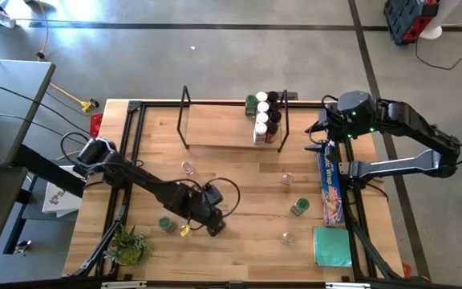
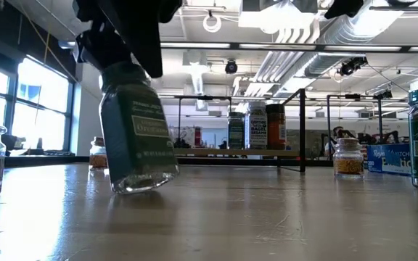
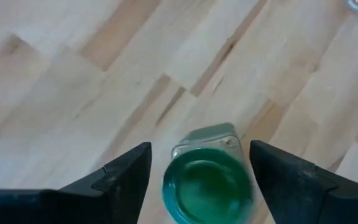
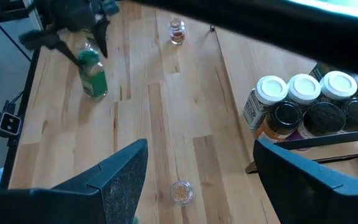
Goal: Shelf spices
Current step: Put the green seasoning bottle on the shelf aligned with the other green seasoning bottle
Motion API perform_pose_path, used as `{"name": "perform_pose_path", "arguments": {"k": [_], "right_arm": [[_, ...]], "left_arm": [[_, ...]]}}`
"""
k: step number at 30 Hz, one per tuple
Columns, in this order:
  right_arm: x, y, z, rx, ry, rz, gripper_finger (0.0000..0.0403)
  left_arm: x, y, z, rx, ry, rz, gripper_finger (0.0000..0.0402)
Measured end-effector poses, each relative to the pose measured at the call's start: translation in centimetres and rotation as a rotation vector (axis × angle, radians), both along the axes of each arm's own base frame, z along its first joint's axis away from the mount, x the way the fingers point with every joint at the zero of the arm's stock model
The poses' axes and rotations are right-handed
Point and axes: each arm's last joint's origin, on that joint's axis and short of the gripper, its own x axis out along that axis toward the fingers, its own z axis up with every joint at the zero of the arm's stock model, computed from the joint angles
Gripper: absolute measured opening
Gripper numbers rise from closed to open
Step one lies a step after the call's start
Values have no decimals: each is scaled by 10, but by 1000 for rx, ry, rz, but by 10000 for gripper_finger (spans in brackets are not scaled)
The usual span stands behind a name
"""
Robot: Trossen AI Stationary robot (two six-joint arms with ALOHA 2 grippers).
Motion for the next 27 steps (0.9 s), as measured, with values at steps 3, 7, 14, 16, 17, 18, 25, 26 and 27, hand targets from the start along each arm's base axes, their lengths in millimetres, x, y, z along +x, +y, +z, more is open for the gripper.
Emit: {"name": "perform_pose_path", "arguments": {"k": [3,7,14,16,17,18,25,26,27], "right_arm": [[0,0,0,-5,0,5,286],[0,0,0,-10,0,9,286],[0,0,0,-22,3,6,286],[0,0,0,-25,3,8,286],[0,0,0,-28,3,10,286],[0,0,0,-28,3,11,286],[1,-1,1,-38,-10,14,286],[1,-1,1,-38,-11,14,286],[1,-1,1,-38,-11,14,286]], "left_arm": [[-5,3,8,8,0,-23,250],[-7,2,11,-30,10,-47,239],[-27,10,5,-165,240,305,219],[-34,17,3,-208,316,549,214],[-36,20,1,-226,325,655,213],[-37,21,-1,-239,324,739,212],[-25,44,-25,-413,307,929,238],[-25,48,-27,-432,311,962,245],[-24,52,-28,-442,314,997,253]]}}
